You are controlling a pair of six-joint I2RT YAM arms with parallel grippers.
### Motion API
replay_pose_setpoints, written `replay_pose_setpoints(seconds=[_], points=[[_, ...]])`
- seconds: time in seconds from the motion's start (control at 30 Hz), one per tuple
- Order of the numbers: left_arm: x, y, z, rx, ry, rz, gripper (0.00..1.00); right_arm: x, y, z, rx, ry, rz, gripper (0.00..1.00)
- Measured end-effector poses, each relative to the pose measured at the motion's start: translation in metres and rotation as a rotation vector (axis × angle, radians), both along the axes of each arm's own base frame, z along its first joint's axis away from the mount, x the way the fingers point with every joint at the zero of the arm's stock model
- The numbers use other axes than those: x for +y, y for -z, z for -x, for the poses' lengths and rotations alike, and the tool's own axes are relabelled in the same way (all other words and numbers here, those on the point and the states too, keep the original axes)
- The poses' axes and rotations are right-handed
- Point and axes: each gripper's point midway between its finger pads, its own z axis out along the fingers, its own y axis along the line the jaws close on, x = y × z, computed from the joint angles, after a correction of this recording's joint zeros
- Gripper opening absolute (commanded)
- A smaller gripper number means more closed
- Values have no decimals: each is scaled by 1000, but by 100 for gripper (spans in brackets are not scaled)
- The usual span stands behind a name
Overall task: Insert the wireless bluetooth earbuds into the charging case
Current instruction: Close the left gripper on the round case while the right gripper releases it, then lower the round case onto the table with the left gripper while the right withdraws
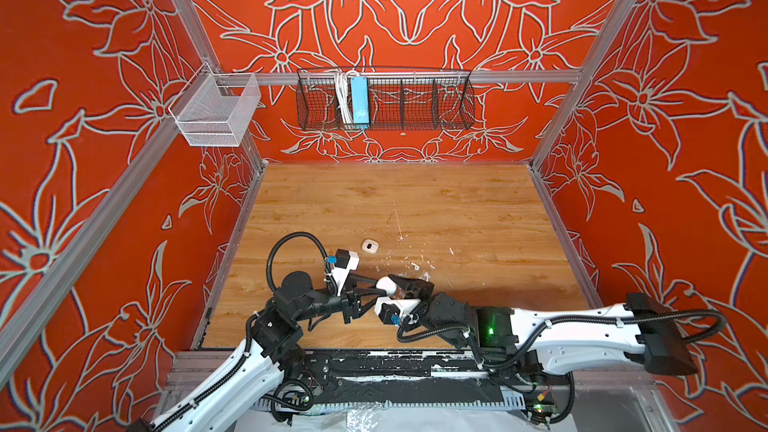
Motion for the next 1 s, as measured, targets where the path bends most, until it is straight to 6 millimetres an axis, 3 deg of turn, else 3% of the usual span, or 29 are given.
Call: replay_pose_setpoints(seconds=[0.17,0.27,0.33,0.43,0.57,0.7,0.83,1.0], points=[[-2,3,-1,6,5,-10,28,2,-4,0,2,-6,-14,35],[-2,4,-2,15,3,-9,11,3,-5,0,1,-4,-15,36],[-2,4,-4,23,-4,-11,0,3,-3,-1,1,0,-10,47],[-2,7,-7,25,-22,-19,0,2,-2,-4,3,12,-8,61],[4,16,-22,32,-109,-68,0,-2,-3,-14,27,48,-31,73],[19,36,-59,89,-314,-196,0,-18,-6,-34,72,128,-78,81],[36,66,-93,133,-512,-375,0,-49,-7,-52,133,211,-154,84],[34,119,-103,124,-604,-648,0,-87,-9,-70,199,327,-256,88]])
